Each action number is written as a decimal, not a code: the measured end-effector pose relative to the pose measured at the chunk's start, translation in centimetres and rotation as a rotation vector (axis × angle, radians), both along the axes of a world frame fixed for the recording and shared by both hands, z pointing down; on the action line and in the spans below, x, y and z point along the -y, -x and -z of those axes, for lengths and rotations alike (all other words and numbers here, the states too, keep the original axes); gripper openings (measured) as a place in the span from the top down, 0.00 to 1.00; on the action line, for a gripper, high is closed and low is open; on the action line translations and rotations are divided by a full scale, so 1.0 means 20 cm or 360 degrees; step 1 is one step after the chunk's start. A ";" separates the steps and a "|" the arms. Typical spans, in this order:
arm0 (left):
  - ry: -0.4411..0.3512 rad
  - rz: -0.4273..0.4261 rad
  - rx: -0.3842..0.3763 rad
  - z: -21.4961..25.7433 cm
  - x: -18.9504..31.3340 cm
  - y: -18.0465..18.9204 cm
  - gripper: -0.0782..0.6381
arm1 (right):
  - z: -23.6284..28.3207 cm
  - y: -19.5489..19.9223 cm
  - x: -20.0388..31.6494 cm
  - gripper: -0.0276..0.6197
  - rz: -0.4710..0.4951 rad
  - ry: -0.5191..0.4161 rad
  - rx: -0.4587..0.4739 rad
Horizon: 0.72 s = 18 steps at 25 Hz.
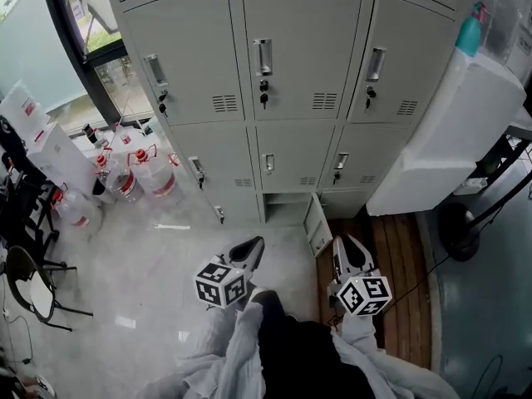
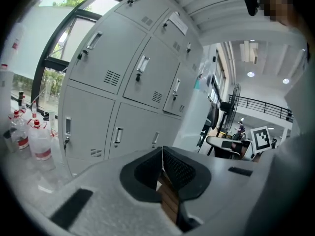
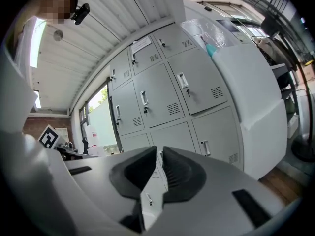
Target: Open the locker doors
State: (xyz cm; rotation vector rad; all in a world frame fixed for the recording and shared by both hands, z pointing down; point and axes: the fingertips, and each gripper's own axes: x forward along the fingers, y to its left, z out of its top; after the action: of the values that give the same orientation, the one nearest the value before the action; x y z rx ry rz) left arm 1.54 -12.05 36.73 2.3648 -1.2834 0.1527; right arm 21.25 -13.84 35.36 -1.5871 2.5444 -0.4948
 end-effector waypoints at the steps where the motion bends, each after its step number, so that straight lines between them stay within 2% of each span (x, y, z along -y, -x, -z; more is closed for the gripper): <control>1: -0.0001 0.0019 0.0008 0.01 -0.02 0.02 0.88 | 0.01 0.03 0.00 0.90 0.0014 -0.0006 0.0018; 7: 0.0029 0.0159 -0.0033 0.02 -0.11 0.18 0.88 | -0.03 0.20 0.02 0.90 0.0115 0.0131 0.0057; 10: 0.0036 0.0231 -0.0057 0.03 -0.11 0.29 0.88 | -0.01 0.34 0.08 0.90 0.0193 0.0138 0.0079; 18: -0.0049 0.0469 -0.0030 0.17 0.05 0.78 0.88 | 0.17 0.94 0.35 0.89 0.0485 0.0044 0.0088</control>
State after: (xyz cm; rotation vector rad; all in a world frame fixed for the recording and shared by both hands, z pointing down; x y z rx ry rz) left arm -14.01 -13.03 33.42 2.1648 -1.6153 0.0198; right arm 2.48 -20.90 31.94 -1.1774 2.7592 -0.5944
